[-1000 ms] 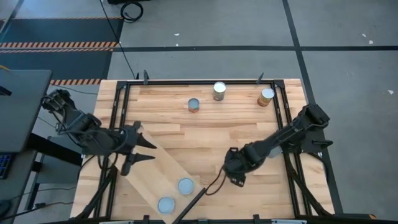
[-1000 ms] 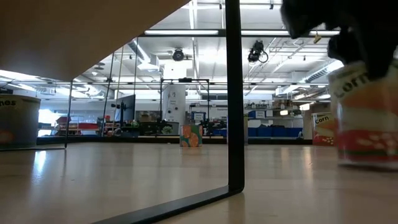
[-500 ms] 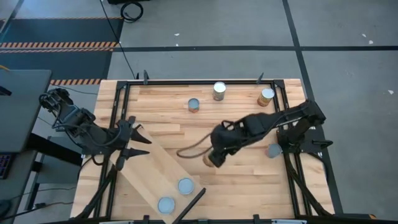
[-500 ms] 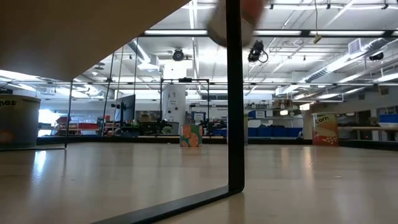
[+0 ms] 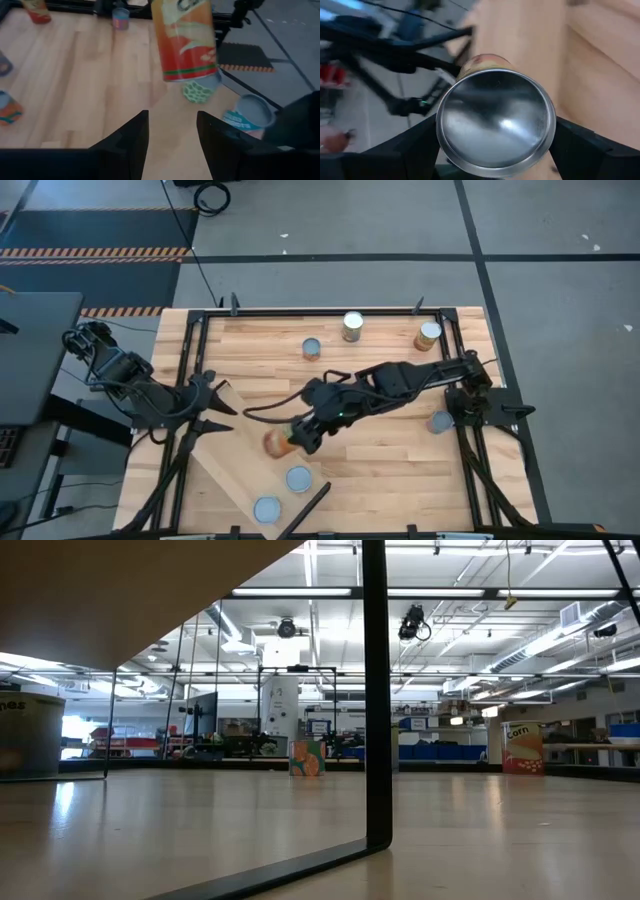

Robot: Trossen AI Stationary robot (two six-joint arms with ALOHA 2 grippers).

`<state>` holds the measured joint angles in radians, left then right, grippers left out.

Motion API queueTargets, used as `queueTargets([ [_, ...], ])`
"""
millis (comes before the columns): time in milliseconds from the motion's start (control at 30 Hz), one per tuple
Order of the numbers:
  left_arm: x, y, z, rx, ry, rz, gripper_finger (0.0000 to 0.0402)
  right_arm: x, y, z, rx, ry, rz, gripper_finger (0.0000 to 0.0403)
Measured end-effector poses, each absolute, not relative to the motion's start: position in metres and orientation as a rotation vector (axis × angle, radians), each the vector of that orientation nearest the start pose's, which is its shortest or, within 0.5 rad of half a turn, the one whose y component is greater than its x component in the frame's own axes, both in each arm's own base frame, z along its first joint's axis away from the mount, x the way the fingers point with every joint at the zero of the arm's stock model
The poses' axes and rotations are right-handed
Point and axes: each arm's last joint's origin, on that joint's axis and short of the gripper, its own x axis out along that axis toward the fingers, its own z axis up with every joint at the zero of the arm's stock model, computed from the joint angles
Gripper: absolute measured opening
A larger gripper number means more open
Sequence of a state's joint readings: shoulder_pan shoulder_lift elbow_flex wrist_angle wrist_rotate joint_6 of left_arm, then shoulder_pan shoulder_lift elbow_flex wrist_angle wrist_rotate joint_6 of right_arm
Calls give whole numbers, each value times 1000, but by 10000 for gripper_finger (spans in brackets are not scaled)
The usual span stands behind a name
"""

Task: Pick and place cans onto a shelf
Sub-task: Put the canned corn on the shelf

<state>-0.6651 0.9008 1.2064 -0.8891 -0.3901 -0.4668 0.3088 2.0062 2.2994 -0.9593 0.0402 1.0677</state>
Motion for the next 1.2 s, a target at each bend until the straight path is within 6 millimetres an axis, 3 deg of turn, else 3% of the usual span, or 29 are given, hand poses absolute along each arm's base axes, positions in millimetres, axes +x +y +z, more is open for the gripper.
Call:
queueTargets([
  [167,122,-83,391,-191,557,-170,172,414,139,402,733,688,-102,325],
  [300,121,-83,391,-223,568,-176,172,413,145,406,479,633,-41,325],
  [467,121,-85,390,-307,611,-218,172,413,145,406,146,621,39,325],
  [633,122,-86,390,-404,624,-191,172,420,140,400,-66,627,135,325],
  [833,145,-101,390,-456,544,-137,172,429,126,390,-199,663,182,325],
  [1000,168,-110,384,-410,490,-28,178,429,109,395,-178,666,215,325],
  [1200,182,-101,380,-378,464,94,239,426,90,392,-122,744,211,325],
])
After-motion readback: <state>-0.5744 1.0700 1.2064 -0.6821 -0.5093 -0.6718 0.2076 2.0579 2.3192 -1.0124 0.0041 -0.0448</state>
